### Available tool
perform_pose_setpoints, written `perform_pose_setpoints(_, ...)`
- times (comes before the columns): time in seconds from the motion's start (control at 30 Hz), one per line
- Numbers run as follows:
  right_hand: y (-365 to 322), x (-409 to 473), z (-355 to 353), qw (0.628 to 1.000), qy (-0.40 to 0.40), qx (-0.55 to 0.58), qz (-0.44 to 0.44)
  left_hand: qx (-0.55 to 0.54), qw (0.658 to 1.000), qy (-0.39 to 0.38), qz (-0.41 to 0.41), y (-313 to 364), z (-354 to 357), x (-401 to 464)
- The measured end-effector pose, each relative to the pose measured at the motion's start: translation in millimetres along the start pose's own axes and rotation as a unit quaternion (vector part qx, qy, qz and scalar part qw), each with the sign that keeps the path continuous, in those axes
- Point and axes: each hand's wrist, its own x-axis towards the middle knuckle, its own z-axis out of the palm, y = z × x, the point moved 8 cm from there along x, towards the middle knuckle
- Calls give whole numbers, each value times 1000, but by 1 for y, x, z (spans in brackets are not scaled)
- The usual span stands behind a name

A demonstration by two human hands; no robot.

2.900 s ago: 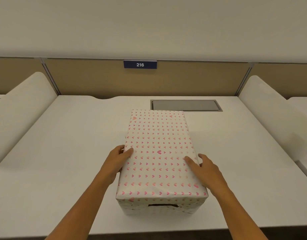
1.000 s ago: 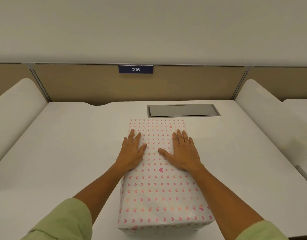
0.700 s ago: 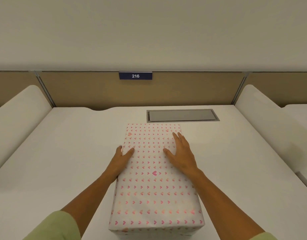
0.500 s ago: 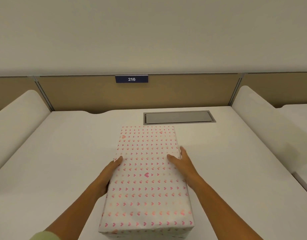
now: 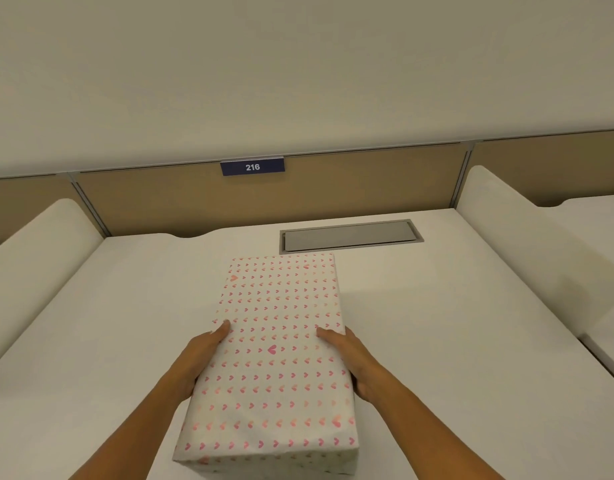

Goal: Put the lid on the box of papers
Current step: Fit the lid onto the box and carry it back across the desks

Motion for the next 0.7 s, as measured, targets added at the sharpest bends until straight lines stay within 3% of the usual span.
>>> perform_pose_setpoints(0.17, -10, -2, -3, 999, 32, -26, 18, -6, 1000, 22, -2, 9, 0, -12)
perform_pose_setpoints(0.7, -79, 15, 82, 998, -12, -36, -41, 35, 993, 107, 46, 87, -94, -41)
